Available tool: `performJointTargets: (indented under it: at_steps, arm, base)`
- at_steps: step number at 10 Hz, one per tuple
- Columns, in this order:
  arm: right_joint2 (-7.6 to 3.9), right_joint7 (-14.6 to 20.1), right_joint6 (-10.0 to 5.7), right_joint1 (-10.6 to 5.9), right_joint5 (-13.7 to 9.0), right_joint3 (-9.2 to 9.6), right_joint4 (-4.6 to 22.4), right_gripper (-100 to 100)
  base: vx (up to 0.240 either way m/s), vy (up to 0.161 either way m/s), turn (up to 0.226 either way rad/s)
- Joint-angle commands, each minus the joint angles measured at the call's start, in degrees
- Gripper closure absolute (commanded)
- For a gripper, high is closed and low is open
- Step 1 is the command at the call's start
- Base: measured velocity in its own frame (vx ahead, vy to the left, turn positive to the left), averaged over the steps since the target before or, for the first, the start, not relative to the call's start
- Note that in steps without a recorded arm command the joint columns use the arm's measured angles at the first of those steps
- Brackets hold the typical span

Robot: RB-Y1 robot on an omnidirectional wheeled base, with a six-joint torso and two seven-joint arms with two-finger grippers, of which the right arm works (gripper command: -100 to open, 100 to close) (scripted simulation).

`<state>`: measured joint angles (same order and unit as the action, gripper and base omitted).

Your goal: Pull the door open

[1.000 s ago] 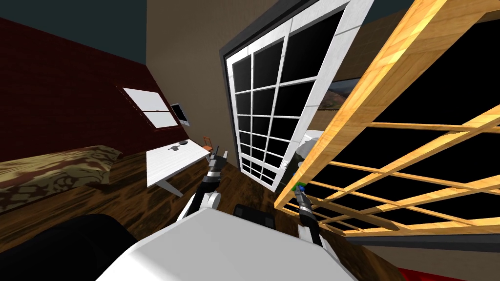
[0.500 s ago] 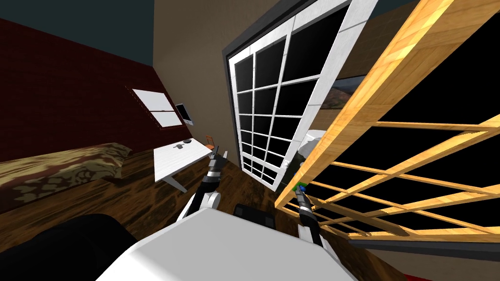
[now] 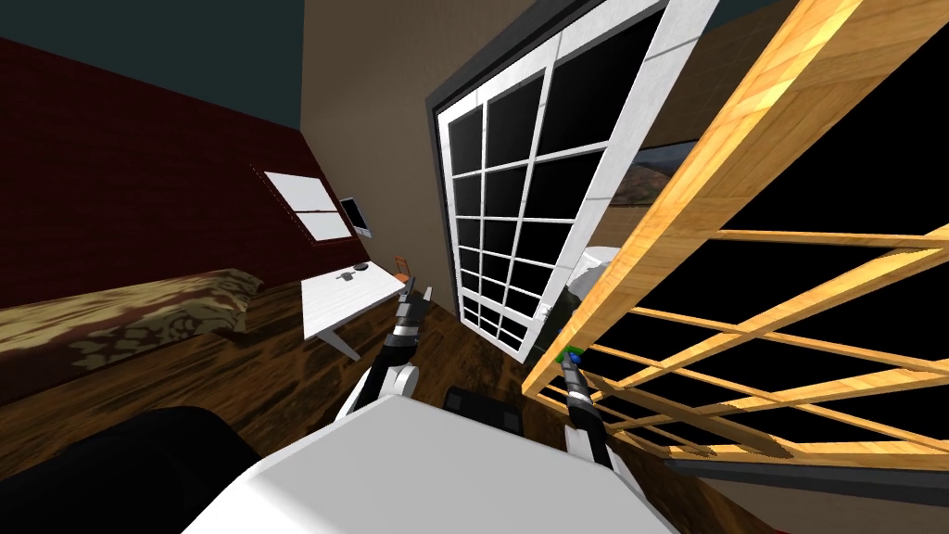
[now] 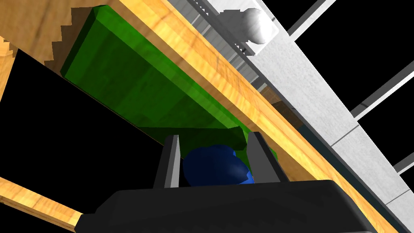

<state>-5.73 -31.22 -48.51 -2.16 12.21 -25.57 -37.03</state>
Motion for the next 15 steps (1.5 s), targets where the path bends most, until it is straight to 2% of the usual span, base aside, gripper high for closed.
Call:
performJointTargets:
  at_steps: [1, 2, 4, 5, 7, 9, 11, 12, 15]
  arm:
    - [-1.55, 2.9, -0.85, -0.38, -1.6, -0.21, 0.4, 100]
    - [-1.55, 3.1, -0.85, -0.38, -1.6, -0.21, 0.4, 100]
    - [-1.93, 6.7, -0.88, -0.38, -3.4, 1.0, 0.4, 100]
    - [-1.93, 7.5, -0.88, -0.38, -3.4, 1.0, 0.4, 100]
    - [-1.93, 7.5, -0.88, -0.38, -3.4, 1.0, 0.4, 100]
    - [-2.31, 11.6, -0.9, -0.39, -5.2, 2.21, 0.4, 100]
    - [-2.31, 12.0, -0.9, -0.39, -5.2, 2.21, 0.4, 100]
    - [-2.5, 14.3, -0.91, -0.39, -6.2, 2.86, 0.4, 100]
    - [-2.5, 14.3, -0.91, -0.39, -6.2, 2.86, 0.4, 100]
  base:
    - [-0.026, -0.016, 0.061]
    - [-0.028, -0.009, 0.033]
    - [-0.039, -0.018, 0.077]
    - [-0.031, -0.025, 0.028]
    - [-0.006, -0.001, 0.005]
    - [-0.026, -0.002, 0.059]
    - [-0.027, -0.019, 0.033]
    - [-0.022, -0.017, 0.051]
    - [-0.014, -0.002, 0.012]
